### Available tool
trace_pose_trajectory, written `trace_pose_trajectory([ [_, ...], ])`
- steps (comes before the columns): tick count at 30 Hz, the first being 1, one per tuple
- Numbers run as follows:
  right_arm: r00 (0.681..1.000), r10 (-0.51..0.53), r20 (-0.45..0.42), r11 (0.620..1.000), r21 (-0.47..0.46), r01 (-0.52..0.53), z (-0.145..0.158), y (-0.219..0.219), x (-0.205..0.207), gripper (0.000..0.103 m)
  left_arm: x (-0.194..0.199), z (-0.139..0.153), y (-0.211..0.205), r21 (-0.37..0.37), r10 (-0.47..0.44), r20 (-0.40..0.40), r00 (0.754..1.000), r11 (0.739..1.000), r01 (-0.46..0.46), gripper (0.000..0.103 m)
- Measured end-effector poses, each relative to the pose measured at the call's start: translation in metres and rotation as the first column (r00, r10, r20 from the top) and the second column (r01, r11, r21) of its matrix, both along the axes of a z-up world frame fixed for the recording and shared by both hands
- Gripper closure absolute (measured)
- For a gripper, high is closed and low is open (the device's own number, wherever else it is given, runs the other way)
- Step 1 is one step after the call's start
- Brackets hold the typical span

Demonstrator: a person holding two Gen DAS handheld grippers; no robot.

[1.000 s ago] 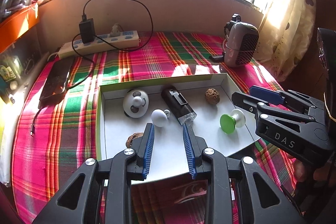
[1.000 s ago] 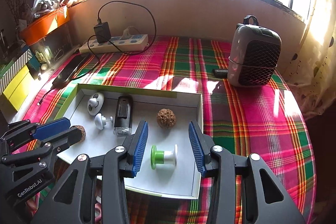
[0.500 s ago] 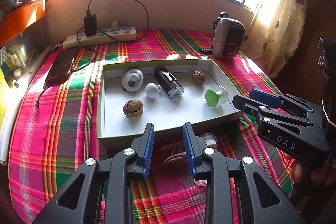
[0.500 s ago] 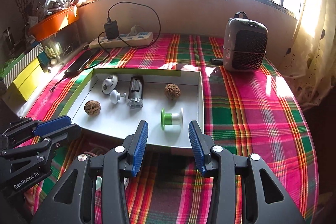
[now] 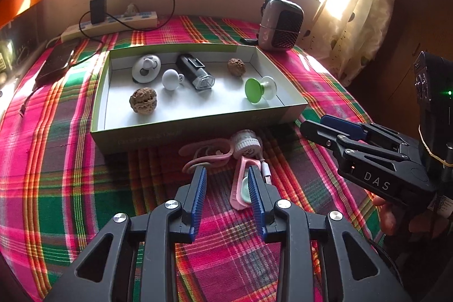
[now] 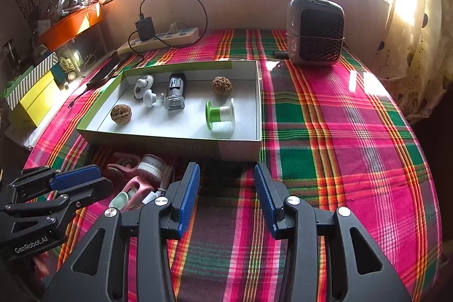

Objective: Organize objects
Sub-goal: 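Withdraw both grippers from the box toward the clip and cable, then close the left gripper on the pink-and-mint clip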

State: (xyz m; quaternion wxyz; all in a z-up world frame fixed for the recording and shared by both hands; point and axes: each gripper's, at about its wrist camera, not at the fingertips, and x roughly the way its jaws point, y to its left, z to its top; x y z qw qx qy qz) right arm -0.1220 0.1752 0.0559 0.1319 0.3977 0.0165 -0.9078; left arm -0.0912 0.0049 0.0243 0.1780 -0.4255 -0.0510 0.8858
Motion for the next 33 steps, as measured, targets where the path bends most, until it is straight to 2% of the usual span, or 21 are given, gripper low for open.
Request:
trace_pose_trajectory([
  [19,1.000,-0.012,0.000,1.000,-0.016,0.012,-0.001,0.011,0.006,0.061,-0.012,-0.012,0.019,-0.066,-0.013,0.041,0.999,0.998,0.015,0.071],
  [33,1.000,-0.008,0.005,1.000,-0.007,0.008,-0.004,0.007,0.006,0.061,-0.020,-0.015,0.021,-0.074,0.005,0.046,0.999,0.997,-0.001,0.071],
])
